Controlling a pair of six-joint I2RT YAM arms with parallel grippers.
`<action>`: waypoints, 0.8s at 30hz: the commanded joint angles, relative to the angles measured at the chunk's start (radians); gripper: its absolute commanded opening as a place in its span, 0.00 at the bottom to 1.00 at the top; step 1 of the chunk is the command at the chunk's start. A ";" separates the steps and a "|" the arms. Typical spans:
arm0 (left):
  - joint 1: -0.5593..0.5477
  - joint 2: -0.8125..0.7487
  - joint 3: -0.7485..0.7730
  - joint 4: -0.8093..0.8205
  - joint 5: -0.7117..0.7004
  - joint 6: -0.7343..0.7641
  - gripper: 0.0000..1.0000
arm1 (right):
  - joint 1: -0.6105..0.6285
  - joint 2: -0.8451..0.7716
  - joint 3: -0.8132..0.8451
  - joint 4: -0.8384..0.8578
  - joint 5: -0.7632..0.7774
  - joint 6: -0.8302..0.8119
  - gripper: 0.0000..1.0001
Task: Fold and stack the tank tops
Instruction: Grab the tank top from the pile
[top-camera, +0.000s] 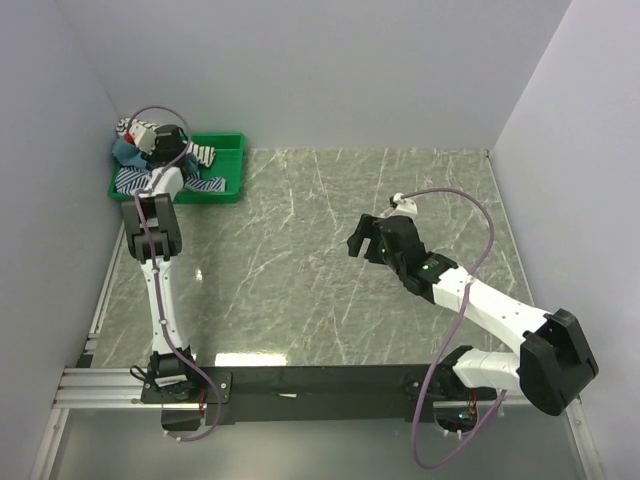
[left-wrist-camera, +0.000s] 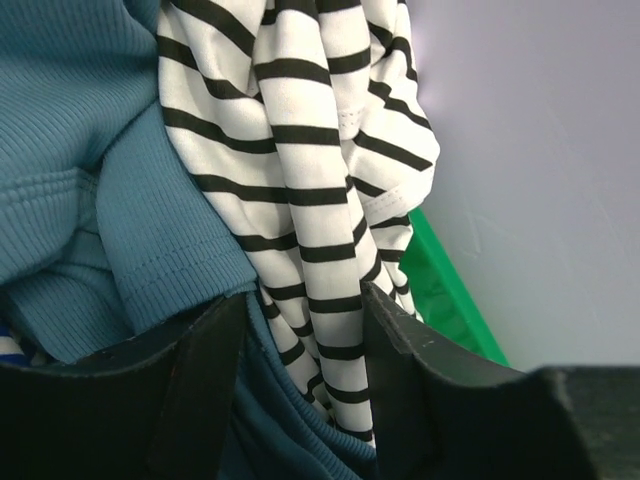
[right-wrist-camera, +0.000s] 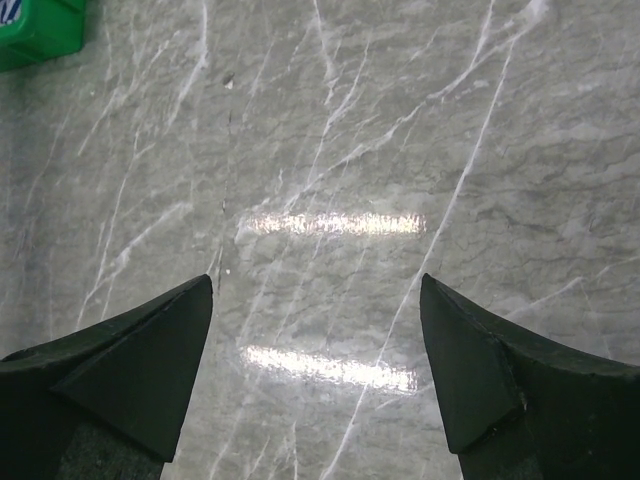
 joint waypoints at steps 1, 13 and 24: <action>0.024 -0.027 0.051 0.052 0.021 -0.003 0.54 | -0.006 0.023 0.011 0.037 -0.009 0.015 0.90; 0.062 -0.018 0.103 0.073 0.136 -0.007 0.69 | -0.006 0.078 0.026 0.057 -0.029 0.019 0.88; 0.065 0.068 0.179 0.064 0.162 -0.041 0.55 | -0.004 0.125 0.032 0.059 -0.048 0.022 0.87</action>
